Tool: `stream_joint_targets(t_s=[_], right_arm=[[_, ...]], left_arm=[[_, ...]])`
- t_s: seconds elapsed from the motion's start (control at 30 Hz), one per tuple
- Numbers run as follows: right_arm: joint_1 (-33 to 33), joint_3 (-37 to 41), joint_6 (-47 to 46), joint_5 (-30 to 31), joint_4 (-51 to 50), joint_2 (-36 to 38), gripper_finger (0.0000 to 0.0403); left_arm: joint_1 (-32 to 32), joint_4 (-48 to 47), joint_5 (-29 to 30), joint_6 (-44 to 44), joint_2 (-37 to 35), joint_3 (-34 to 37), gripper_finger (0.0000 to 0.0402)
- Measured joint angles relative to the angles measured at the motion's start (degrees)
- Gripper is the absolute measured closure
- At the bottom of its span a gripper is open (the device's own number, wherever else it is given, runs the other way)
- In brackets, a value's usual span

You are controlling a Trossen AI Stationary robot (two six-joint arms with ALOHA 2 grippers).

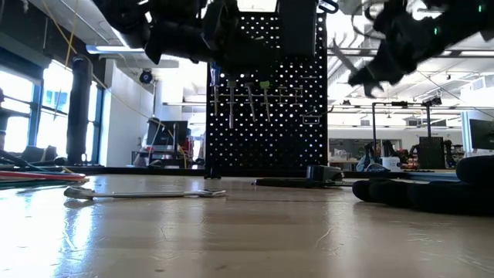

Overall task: Hang tools onto peg board
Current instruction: Hang the wrench on the peg board

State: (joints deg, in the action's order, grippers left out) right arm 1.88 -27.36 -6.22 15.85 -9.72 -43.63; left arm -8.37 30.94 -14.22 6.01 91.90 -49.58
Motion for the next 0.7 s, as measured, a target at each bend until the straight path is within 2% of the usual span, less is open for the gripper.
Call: stream_joint_targets(t_s=[0.1, 0.37, 0.53, 0.7], right_arm=[[3.60, 4.59, 0.03, -2.58, 3.62, 2.12, 0.0400], [13.44, 15.41, 1.21, -14.23, 23.79, 3.82, 0.0400], [18.14, 20.77, 0.53, -19.91, 35.66, 2.19, 0.0400], [20.99, 23.54, -0.29, -23.67, 43.74, -0.90, 0.0400]], left_arm=[[-0.46, 0.11, -0.02, -0.40, 0.00, 1.09, 0.0236], [-1.83, 1.29, -0.01, -1.43, 0.00, 4.59, 0.0236], [-1.68, 5.15, -0.21, -1.48, 0.00, 7.52, 0.0236], [-1.14, 14.39, -0.57, -2.88, 0.00, 11.96, 0.0236]])
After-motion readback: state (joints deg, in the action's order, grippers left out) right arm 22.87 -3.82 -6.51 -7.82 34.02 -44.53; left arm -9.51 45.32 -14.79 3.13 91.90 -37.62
